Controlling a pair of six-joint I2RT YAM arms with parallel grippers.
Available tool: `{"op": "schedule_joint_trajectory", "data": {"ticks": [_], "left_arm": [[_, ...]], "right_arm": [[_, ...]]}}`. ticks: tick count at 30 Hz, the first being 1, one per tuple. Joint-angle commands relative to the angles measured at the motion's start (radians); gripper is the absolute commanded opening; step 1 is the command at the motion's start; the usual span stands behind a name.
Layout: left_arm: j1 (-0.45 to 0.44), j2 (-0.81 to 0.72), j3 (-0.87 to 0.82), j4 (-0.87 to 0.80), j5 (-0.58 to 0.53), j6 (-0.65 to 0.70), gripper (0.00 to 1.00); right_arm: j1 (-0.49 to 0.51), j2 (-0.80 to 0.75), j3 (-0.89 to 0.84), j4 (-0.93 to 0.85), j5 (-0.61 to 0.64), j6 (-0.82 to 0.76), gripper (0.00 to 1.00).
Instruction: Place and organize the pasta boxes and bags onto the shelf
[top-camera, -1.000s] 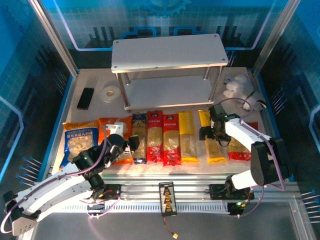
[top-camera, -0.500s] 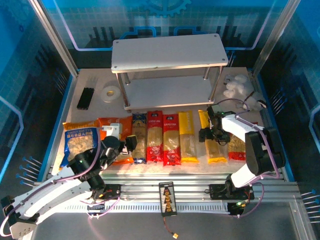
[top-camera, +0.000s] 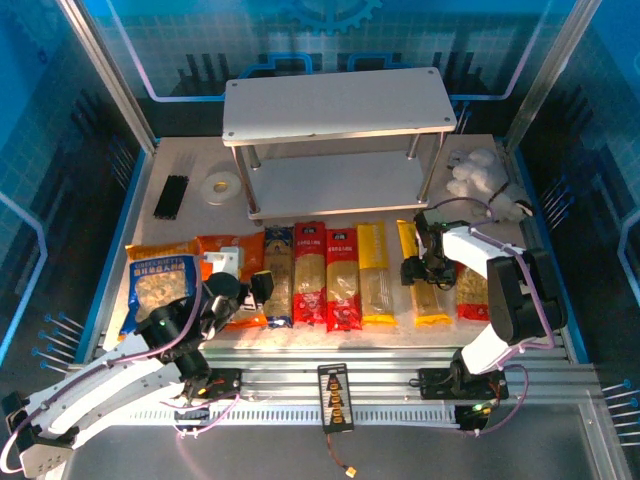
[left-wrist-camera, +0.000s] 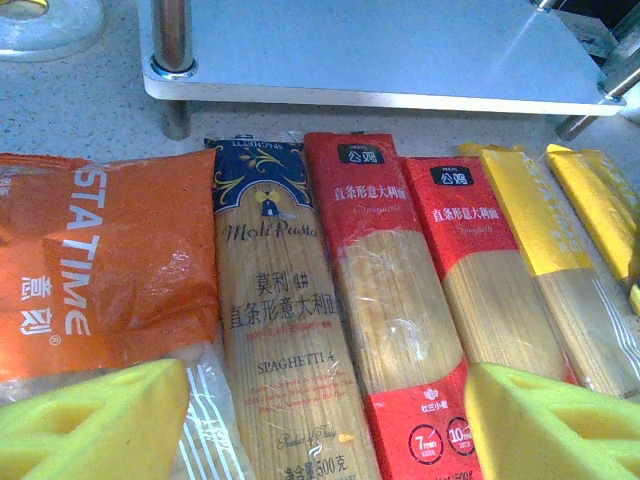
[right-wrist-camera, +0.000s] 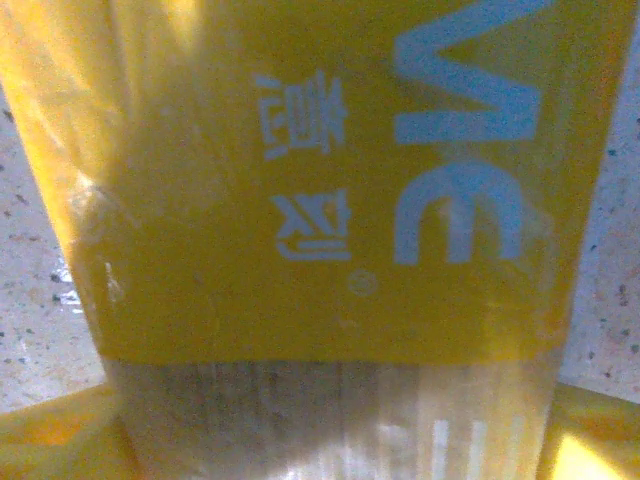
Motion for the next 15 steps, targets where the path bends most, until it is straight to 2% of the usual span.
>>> {"op": "schedule_joint_trajectory", "data": {"ticks": [1, 5, 12, 15], "left_arm": [[-0.004, -0.006, -0.014, -0.01, -0.023, -0.006, 0.74], [-0.004, -0.005, -0.017, 0.0, -0.021, -0.007, 0.73], [-0.005, 0.047, -0.004, -0.012, -0.045, -0.015, 0.73], [-0.005, 0.077, 0.009, -0.018, -0.049, -0.023, 0.73]], "right_arm": [[-0.003, 0.003, -0.001, -0.018, -0.047, 0.004, 0.69], [0.006, -0.02, 0.0, -0.025, -0.048, 0.01, 0.51], [0.047, -0.094, 0.031, -0.071, -0.016, 0.02, 0.02], [0.077, -0.138, 0.049, -0.111, 0.028, 0.029, 0.0]]}}
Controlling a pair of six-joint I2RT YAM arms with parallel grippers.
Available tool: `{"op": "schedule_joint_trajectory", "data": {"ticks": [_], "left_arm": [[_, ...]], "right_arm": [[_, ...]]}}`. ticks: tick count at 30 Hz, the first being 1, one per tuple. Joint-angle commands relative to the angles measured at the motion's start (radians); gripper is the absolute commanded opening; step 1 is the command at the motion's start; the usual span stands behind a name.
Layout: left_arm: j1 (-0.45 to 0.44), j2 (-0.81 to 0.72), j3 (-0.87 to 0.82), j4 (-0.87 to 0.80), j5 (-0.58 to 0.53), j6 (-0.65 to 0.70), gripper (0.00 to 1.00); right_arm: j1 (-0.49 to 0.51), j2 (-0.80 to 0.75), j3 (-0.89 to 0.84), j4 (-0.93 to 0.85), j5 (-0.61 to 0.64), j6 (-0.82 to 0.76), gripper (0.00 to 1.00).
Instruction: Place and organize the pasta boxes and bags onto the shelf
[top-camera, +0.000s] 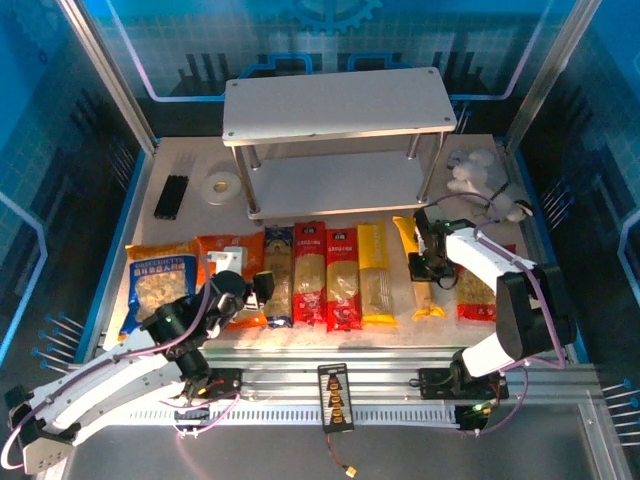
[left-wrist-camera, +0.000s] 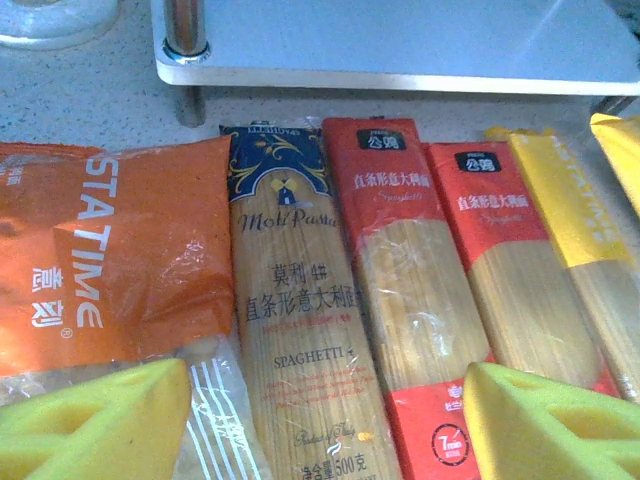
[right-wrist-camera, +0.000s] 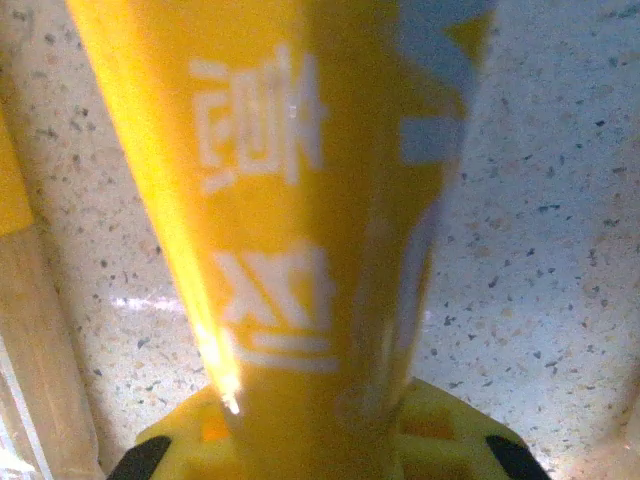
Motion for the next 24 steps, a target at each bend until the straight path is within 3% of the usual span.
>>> {"op": "schedule_joint_trajectory", "data": {"ticks": [1, 12, 24], "left_arm": [[-0.004, 0.025, 0.01, -0.015, -0.028, -0.026, 0.73], [-0.004, 0.099, 0.011, 0.035, -0.007, -0.041, 0.73], [-0.004, 0.109, 0.03, 0.034, 0.006, -0.038, 0.73]], "right_arm": [[0.043, -0.055, 0.039, -0.071, 0.034, 0.016, 0.0], [0.091, -0.219, 0.195, -0.142, 0.063, 0.028, 0.0], [0.089, 0.128, 0.585, -0.014, 0.212, 0.006, 0.0]]}}
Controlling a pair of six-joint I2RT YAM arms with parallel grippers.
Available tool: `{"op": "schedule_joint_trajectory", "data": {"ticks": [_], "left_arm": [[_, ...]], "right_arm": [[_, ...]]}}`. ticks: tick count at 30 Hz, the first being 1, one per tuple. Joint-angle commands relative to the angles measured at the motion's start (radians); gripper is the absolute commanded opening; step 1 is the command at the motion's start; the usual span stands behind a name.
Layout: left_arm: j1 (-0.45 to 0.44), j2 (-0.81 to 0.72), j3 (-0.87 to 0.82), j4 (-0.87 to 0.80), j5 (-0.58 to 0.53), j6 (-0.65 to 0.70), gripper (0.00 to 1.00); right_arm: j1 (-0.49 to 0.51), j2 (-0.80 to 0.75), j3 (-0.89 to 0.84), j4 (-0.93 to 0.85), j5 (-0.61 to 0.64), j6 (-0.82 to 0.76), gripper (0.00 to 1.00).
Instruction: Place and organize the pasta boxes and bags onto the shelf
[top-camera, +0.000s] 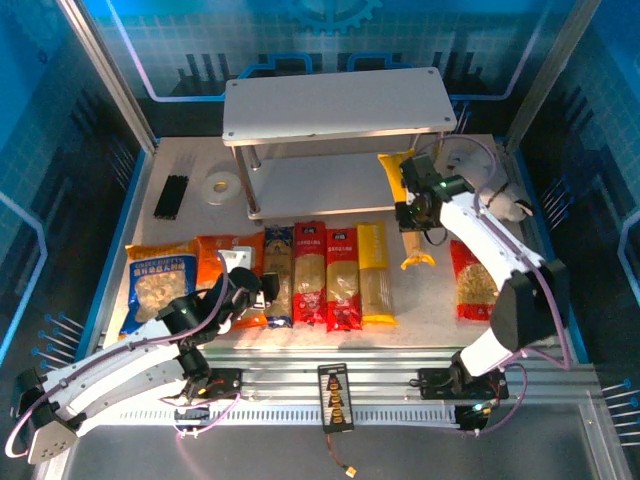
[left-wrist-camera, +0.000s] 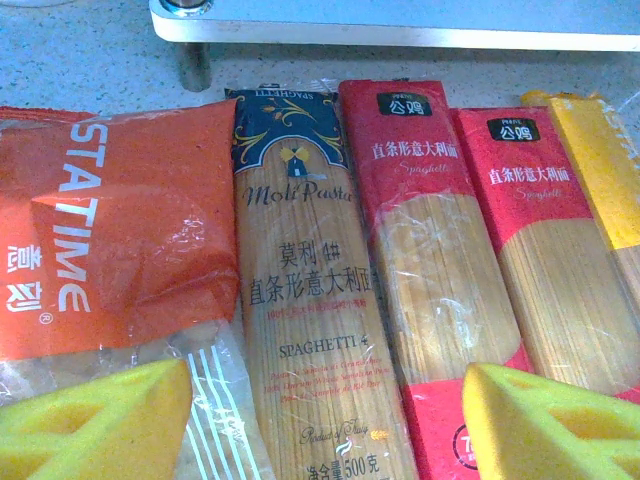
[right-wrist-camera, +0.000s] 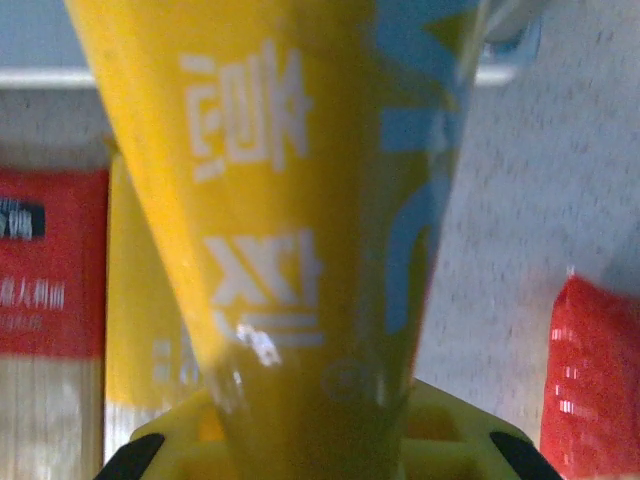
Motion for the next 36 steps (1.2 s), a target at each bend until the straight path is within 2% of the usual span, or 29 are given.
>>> {"op": "schedule_joint_trajectory", "data": {"ticks": [1, 6, 14, 32, 36], "left_arm": [[-0.003, -0.004, 0.029, 0.001, 0.007, -0.012, 0.73], [-0.003, -0.004, 0.027, 0.007, 0.002, -0.009, 0.73], [-0.003, -0.002, 0.035, 0.005, -0.004, 0.002, 0.73], [-0.003, -0.022, 0.039, -0.02, -0.004, 0.0, 0.73], [-0.003, -0.025, 0.041, -0.027, -0.008, -0.002, 0.73]], "right_arm": [[0.006, 0.05, 0.104, 0.119, 0.087, -0.002, 0.0], [0.011, 0.102, 0.122, 0.227, 0.136, 0.01, 0.0], [0.06, 0.138, 0.054, 0.458, 0.254, -0.025, 0.01], [0.083, 0.289, 0.123, 0.595, 0.419, -0.072, 0.05], [0.083, 0.325, 0.147, 0.6, 0.434, -0.083, 0.13]]}}
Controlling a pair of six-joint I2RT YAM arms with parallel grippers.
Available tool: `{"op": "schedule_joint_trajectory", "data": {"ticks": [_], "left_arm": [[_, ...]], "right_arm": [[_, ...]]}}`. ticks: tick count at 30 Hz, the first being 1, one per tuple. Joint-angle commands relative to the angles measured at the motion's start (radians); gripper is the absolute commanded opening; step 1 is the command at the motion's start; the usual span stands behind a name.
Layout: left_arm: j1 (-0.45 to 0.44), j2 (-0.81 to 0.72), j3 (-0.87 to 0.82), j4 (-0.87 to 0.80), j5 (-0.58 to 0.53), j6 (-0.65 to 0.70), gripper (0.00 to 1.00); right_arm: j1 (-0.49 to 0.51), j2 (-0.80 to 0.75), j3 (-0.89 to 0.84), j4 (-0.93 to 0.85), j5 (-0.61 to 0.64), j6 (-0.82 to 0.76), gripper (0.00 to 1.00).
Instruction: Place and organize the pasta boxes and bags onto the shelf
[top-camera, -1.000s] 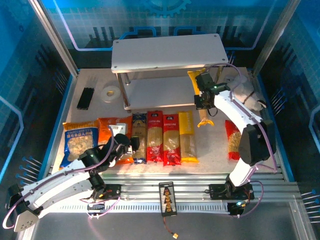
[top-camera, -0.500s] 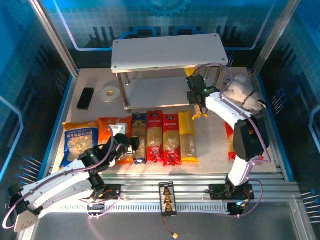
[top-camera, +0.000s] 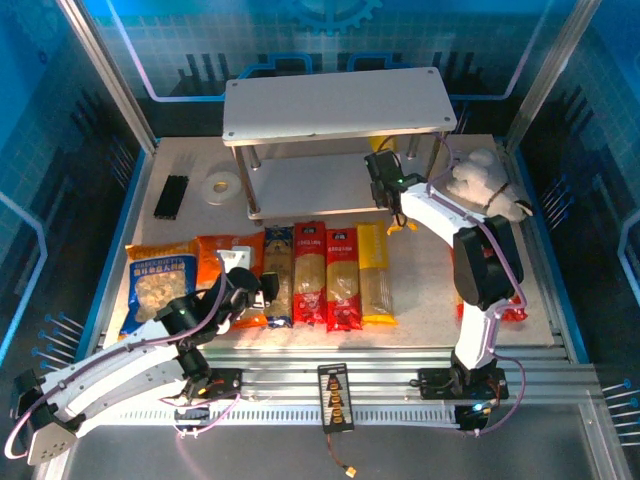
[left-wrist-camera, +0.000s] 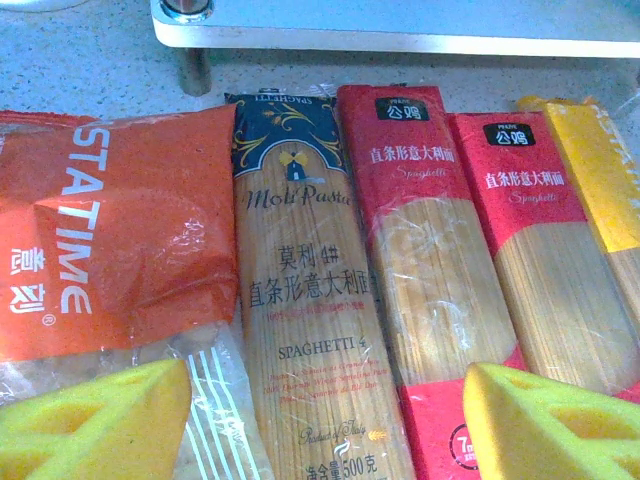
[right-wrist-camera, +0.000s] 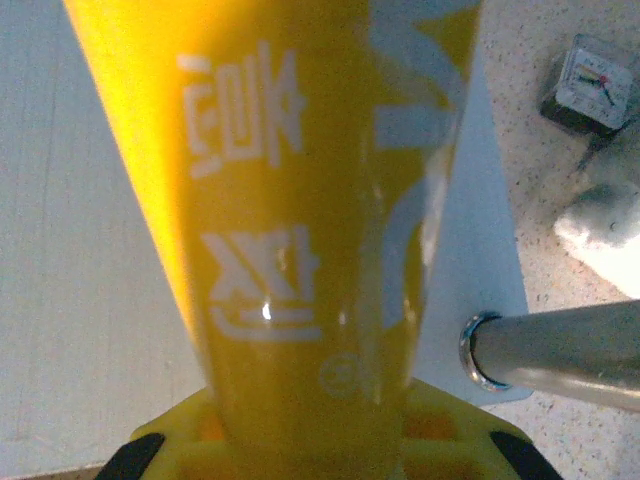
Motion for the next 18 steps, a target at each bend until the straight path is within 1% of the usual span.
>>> {"op": "schedule_joint_trajectory", "data": {"ticks": [1, 2, 4, 7, 9, 12, 13, 15, 17, 18], "left_arm": [[-0.003, -0.012, 0.036, -0.021, -0.007, -0.001, 0.73], [-0.004, -0.013, 0.036, -0.022, -0.007, -0.002, 0.73], [-0.003, -0.013, 0.037, -0.025, -0.006, -0.002, 0.73], [-0.004, -0.013, 0.039, -0.032, -0.006, -0.001, 0.74], [-0.003, -0.014, 0.042, -0.035, -0.007, 0.0, 0.74], [-0.004, -0.014, 0.042, -0.036, -0.007, 0.003, 0.74], [-0.003, -0.013, 0.042, -0.036, -0.007, 0.005, 0.75], [-0.003, -0.011, 0.042, -0.036, -0.001, 0.008, 0.75], [-0.003, -0.005, 0.042, -0.036, 0.003, 0.012, 0.75], [-0.003, 0.001, 0.042, -0.038, 0.006, 0.013, 0.76]], "right_arm": [[0.008, 0.027, 0.073, 0.151, 0.074, -0.009, 0.16], [0.009, 0.038, 0.079, 0.15, 0.074, -0.011, 0.21], [0.008, 0.061, 0.094, 0.141, 0.074, -0.011, 0.34], [0.007, 0.091, 0.112, 0.122, 0.076, -0.003, 0.47], [0.004, 0.104, 0.113, 0.119, 0.073, 0.006, 0.52], [-0.004, 0.116, 0.115, 0.106, 0.046, 0.032, 0.55], [-0.009, 0.118, 0.117, 0.099, 0.037, 0.042, 0.59], [-0.015, 0.113, 0.111, 0.092, 0.022, 0.058, 0.7], [-0.017, 0.091, 0.091, 0.095, 0.005, 0.07, 0.76], [-0.018, 0.072, 0.076, 0.102, -0.005, 0.072, 0.76]]}}
